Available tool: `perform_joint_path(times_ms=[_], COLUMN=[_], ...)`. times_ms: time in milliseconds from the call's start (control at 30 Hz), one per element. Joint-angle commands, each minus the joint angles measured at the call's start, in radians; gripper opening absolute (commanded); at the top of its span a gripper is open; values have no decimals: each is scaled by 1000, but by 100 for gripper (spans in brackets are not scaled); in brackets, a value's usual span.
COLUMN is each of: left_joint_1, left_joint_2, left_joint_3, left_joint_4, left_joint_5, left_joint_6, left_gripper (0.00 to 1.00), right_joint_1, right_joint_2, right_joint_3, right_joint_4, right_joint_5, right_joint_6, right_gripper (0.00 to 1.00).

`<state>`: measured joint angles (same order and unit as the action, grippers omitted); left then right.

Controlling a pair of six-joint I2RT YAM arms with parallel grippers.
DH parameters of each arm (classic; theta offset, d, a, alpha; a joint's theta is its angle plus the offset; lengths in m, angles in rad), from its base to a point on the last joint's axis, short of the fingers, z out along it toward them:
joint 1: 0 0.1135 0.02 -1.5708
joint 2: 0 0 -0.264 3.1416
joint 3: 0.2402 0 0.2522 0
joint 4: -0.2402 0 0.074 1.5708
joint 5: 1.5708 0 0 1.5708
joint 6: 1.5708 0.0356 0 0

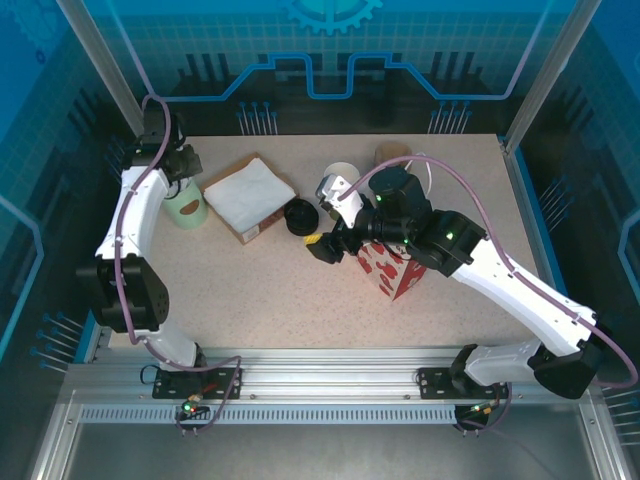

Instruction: Pack the takeout coffee

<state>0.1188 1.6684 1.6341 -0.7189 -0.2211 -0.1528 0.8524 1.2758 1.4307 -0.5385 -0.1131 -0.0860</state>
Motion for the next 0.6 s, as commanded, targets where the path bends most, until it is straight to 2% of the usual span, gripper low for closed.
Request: perform_joint_path(times_ms=[0, 333, 567], left_joint_1=[2, 3, -15], left_joint_2=[-5, -95, -226], left_joint_3=[39, 72, 155], left_joint_4=[-17, -37, -118], left_joint_5=[-19, -71, -110], left_joint_6=[20, 56, 86], left_gripper=[16, 1, 0], right_joint_1=[17, 18, 18], right_joint_2=[8, -10, -16], right_joint_3=[27, 39, 84], right_joint_4=[-8, -27, -81], right_joint_5=[1, 16, 81], right_joint_6=[-1, 4, 16], right_gripper=[85, 85, 86])
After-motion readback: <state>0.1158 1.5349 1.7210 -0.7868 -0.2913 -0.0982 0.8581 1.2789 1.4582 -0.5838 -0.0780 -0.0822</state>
